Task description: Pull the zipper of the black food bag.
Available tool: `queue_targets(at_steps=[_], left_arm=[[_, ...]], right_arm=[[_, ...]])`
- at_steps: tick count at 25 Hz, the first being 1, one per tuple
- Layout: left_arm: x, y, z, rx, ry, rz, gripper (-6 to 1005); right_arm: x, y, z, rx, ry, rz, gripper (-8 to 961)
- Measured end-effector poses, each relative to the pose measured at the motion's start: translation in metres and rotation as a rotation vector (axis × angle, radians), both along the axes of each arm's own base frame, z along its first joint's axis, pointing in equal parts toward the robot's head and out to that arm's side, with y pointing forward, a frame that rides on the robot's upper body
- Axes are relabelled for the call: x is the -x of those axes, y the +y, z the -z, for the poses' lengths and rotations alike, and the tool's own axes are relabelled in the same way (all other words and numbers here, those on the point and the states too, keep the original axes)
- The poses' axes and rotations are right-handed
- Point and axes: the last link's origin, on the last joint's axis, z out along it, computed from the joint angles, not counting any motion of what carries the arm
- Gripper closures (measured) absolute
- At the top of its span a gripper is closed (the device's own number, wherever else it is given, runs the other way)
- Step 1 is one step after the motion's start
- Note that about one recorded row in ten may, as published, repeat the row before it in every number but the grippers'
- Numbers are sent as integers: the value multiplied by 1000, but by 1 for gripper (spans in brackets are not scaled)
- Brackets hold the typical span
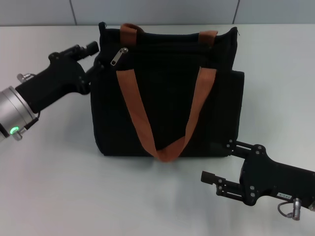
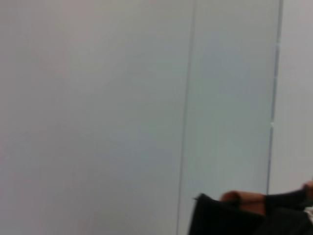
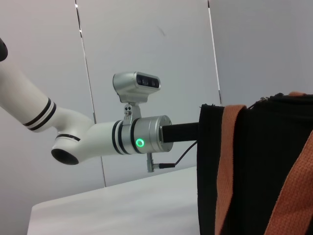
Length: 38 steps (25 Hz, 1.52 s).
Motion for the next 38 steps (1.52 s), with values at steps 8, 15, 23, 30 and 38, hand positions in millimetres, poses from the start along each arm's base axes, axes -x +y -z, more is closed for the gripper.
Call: queue_targets(at_steps=[8, 15, 23, 30, 38], left_arm=[[-9, -6, 6, -2, -27, 61, 666], [-17, -1, 5, 23, -103, 36, 957], [-23, 5, 5, 77, -158, 0, 978], [-23, 7, 2, 107, -152, -2, 977], [-40, 16, 7, 142, -143, 47, 976]], right_arm=[[1, 0, 1, 0, 2, -4, 313], [4, -4, -3, -6, 65, 11, 318], [7, -6, -5, 15, 109, 31, 323], [17, 5, -24, 74, 271, 119, 327], [42, 33, -54, 186, 468, 165, 332]])
